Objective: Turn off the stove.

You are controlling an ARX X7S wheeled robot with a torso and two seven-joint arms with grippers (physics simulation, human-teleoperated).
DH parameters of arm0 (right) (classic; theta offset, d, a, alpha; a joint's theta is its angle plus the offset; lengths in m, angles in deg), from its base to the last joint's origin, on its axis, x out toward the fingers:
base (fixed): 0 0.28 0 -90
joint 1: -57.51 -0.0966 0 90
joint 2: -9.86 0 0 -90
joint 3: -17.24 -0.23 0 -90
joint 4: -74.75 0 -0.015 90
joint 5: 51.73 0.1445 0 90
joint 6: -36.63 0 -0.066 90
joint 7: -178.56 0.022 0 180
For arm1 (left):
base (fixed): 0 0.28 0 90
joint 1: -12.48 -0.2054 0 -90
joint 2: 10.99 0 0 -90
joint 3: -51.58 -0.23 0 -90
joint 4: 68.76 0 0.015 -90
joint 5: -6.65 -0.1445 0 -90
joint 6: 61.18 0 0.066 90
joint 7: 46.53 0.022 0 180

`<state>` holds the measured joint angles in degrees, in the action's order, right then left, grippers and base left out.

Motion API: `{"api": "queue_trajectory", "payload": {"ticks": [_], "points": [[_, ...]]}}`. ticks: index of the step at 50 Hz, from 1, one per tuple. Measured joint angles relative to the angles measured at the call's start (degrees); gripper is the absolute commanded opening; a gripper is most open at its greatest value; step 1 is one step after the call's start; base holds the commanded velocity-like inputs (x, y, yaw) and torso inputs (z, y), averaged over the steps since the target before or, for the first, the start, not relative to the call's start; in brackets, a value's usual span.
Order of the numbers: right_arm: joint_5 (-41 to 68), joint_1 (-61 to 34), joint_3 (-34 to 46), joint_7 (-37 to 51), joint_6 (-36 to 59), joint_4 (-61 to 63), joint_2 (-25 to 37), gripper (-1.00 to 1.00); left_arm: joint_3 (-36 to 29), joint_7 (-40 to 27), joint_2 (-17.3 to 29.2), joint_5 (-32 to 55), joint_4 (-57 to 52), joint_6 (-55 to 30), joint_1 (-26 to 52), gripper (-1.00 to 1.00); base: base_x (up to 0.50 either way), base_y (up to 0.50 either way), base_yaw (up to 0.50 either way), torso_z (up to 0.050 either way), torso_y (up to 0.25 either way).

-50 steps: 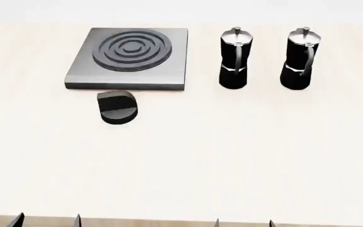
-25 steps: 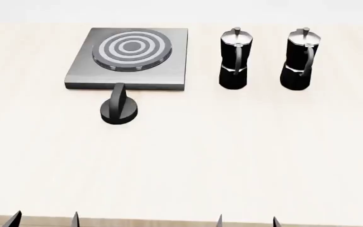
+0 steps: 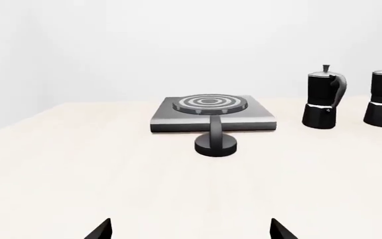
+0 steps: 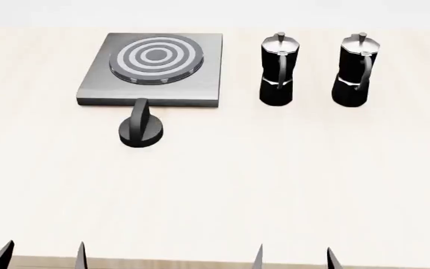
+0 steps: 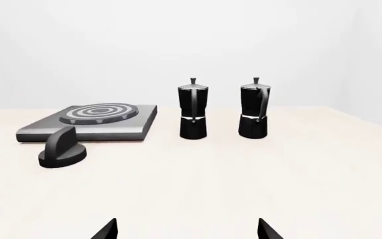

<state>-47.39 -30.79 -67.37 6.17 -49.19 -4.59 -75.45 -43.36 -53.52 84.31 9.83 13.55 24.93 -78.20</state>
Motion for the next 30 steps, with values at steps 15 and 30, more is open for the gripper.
{"api": "queue_trajectory", "payload": {"ticks": [15,30], "points": [[0.98,2.53,1.24,1.84,1.9,10.74,1.67,1.0,-1.94,-1.33,2.18,-0.09,-13.45,-5.25,-2.86,1.0,0.0,0.0,0.0,0.0,0.0],[2.91,4.11,1.76,2.64,0.9,16.41,3.18,1.0,-3.34,-2.23,3.7,0.37,-21.83,-7.49,-4.91,1.0,0.0,0.0,0.0,0.0,0.0]]}}
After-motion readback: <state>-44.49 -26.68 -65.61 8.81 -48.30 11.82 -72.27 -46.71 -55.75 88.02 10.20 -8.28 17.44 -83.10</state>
